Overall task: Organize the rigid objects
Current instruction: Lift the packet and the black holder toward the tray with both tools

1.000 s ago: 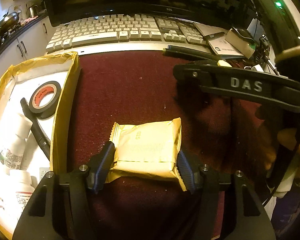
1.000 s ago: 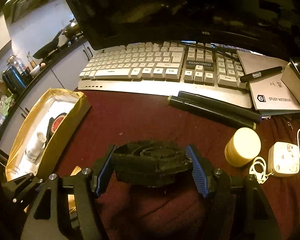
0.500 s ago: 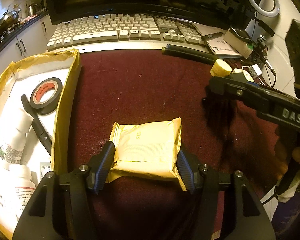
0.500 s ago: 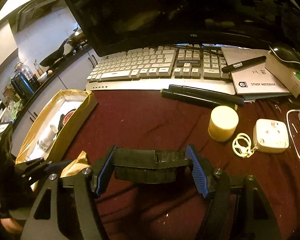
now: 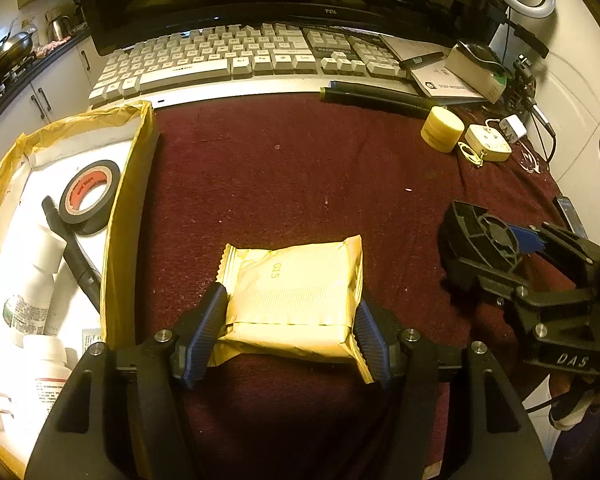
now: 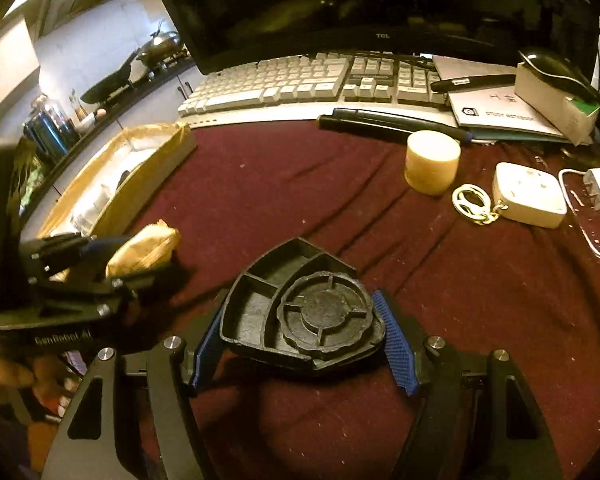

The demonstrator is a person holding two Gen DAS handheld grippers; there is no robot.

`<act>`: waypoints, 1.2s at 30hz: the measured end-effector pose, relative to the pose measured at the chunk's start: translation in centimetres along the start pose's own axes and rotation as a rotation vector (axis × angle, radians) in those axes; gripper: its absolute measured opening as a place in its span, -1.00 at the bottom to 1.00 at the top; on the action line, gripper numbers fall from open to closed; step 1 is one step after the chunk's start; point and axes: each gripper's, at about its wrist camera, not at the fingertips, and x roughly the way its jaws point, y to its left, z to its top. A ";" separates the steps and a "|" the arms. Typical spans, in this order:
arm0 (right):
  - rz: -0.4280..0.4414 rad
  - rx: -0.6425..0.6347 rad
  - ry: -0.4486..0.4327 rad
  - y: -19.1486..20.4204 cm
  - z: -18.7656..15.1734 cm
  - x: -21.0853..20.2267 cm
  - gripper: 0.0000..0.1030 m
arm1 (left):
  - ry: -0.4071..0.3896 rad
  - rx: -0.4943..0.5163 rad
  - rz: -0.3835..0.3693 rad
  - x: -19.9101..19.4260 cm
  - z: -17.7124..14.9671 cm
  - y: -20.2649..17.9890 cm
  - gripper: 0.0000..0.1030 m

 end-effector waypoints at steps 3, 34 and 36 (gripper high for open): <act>-0.017 -0.015 -0.001 0.4 -0.1 0.0 0.26 | -0.005 -0.015 -0.005 0.0 0.1 0.0 0.20; 0.017 -0.010 -0.093 2.6 2.1 -1.8 0.25 | -0.147 -0.133 -0.107 -5.7 -0.5 2.3 0.14; 0.026 -0.014 -0.094 3.0 2.2 -1.7 0.26 | -0.150 -0.140 -0.102 -6.0 -0.7 2.7 0.14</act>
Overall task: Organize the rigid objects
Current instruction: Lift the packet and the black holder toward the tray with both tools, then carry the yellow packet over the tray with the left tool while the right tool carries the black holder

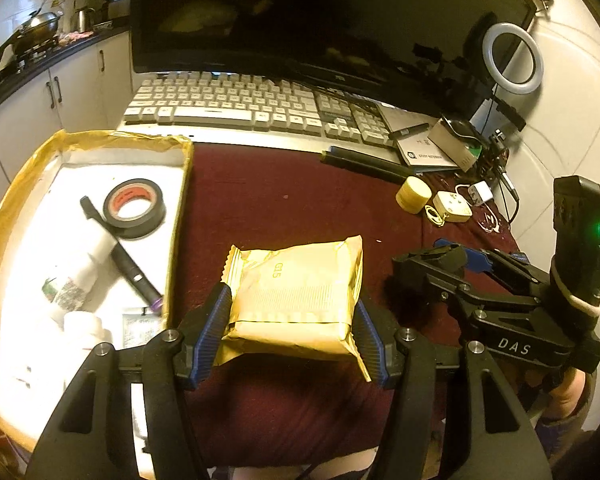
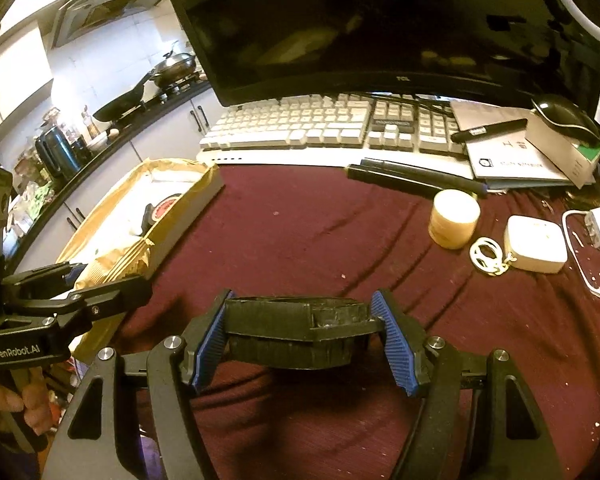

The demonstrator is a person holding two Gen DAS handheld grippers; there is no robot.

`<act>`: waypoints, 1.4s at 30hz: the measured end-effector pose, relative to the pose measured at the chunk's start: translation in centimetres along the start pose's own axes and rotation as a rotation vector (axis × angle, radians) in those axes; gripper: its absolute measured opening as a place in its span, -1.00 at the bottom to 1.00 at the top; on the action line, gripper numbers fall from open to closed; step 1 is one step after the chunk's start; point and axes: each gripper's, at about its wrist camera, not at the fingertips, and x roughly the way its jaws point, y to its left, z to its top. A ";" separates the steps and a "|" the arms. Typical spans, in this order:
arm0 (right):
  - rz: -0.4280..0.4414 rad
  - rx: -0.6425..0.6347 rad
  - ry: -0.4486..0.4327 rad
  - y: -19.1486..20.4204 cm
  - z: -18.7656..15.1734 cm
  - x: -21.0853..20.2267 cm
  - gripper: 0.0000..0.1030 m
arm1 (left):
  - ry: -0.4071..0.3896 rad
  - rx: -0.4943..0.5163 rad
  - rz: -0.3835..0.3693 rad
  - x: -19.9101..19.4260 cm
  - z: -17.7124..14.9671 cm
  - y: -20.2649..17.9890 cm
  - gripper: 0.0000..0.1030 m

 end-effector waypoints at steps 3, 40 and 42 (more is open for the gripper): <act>0.011 -0.008 0.002 0.5 0.1 0.2 0.26 | -0.009 -0.011 0.011 -0.7 -0.1 0.6 0.14; -0.094 -0.147 -0.079 5.8 0.9 0.7 0.25 | -0.081 -0.081 0.041 -3.4 0.4 4.4 0.14; -0.085 -0.155 -0.079 6.3 1.0 0.9 0.25 | -0.093 -0.085 0.050 -3.9 0.7 4.8 0.14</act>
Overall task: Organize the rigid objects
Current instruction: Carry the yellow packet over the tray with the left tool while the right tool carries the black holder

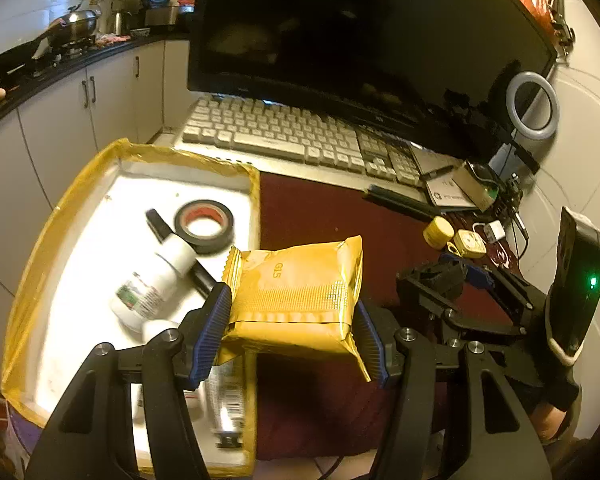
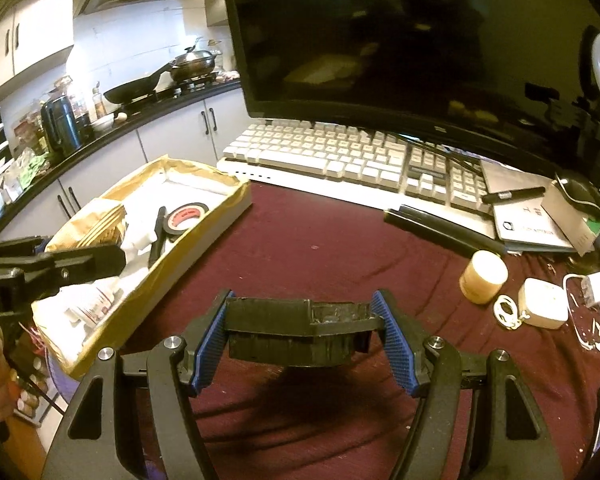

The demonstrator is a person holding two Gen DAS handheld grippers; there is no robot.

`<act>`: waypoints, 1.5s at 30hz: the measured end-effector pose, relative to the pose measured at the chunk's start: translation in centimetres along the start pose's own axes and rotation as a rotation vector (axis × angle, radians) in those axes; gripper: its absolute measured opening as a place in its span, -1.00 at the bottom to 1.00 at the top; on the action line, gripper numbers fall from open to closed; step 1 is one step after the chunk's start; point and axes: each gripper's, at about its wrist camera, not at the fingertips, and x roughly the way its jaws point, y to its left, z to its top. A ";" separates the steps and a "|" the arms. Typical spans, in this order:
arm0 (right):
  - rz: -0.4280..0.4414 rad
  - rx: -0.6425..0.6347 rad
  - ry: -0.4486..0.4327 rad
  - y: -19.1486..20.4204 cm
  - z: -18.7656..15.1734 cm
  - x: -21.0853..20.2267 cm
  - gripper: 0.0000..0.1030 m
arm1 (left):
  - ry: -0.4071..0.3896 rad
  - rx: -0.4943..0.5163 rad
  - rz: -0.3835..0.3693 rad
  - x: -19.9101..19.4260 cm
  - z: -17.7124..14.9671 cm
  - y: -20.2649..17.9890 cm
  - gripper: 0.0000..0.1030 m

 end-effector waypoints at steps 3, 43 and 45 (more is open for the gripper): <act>0.015 -0.015 -0.006 0.9 0.4 0.1 0.25 | -0.017 -0.010 0.017 -0.7 0.4 1.0 0.14; 0.083 -0.115 0.018 6.0 0.6 1.3 0.26 | 0.119 -0.041 0.380 2.9 -1.6 11.8 0.14; 0.081 -0.117 0.019 6.1 0.6 1.3 0.26 | 0.146 -0.029 0.367 3.3 -2.2 11.7 0.14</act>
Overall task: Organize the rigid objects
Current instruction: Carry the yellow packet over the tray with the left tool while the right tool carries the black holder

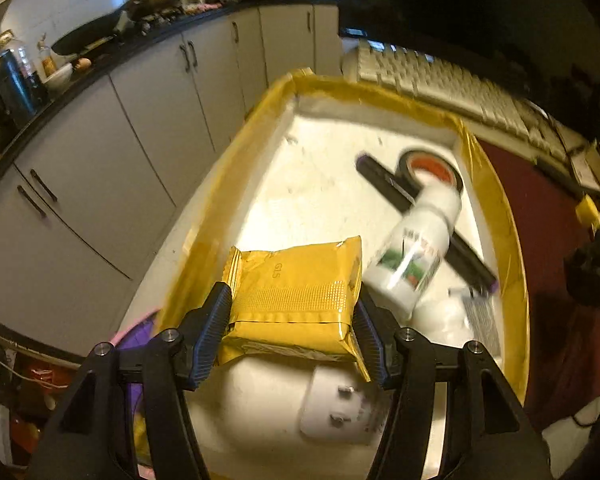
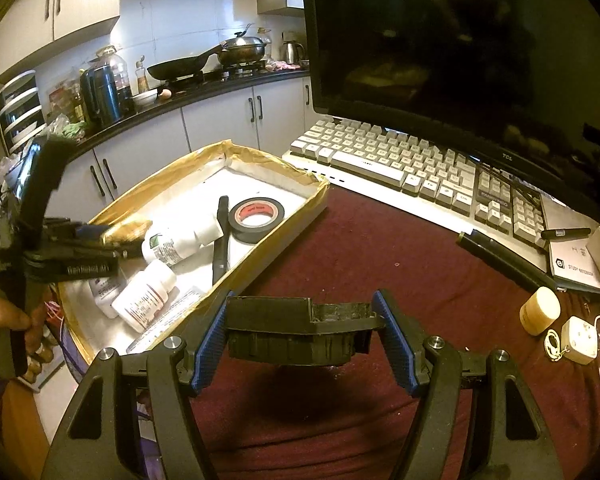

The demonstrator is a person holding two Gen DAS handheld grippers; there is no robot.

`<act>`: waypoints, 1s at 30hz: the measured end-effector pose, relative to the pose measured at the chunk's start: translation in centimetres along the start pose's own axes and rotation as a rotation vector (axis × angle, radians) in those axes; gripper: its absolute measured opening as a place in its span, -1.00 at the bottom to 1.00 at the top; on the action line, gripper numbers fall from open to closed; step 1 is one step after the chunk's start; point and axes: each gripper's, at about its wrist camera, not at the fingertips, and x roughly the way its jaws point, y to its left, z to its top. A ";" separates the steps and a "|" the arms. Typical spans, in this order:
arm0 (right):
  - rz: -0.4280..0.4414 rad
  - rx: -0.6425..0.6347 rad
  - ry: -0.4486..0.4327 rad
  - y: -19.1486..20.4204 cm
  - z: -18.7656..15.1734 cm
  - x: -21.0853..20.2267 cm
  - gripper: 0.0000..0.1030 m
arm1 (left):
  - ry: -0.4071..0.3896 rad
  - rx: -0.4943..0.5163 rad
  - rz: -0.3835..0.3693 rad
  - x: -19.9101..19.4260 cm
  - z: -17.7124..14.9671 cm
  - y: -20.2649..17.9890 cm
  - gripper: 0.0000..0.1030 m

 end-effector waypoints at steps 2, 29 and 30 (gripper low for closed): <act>-0.003 -0.003 0.000 0.0 0.1 0.0 0.26 | 0.006 0.034 0.000 -0.2 -0.5 -0.5 0.14; 0.313 -0.138 0.052 4.8 7.2 5.6 0.26 | 0.021 0.032 -0.059 -1.3 -1.9 -0.7 0.14; 0.326 -0.143 0.049 5.0 7.5 5.8 0.26 | 0.021 0.031 -0.061 -1.4 -2.0 -0.7 0.14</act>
